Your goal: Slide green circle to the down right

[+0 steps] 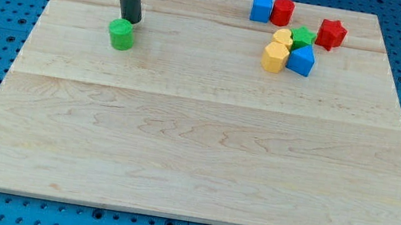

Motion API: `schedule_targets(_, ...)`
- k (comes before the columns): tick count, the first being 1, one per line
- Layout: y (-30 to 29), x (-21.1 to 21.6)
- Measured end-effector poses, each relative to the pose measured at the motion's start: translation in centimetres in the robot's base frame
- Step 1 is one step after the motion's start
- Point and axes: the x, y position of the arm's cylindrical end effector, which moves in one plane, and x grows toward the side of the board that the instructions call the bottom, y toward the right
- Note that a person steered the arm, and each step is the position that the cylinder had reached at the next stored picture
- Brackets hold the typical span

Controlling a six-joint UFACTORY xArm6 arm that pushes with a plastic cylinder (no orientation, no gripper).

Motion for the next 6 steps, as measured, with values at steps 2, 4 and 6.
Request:
schedule_targets(2, -9.1, 4.0)
schedule_targets(4, 6.7, 11.6)
schedule_targets(6, 8.2, 14.1)
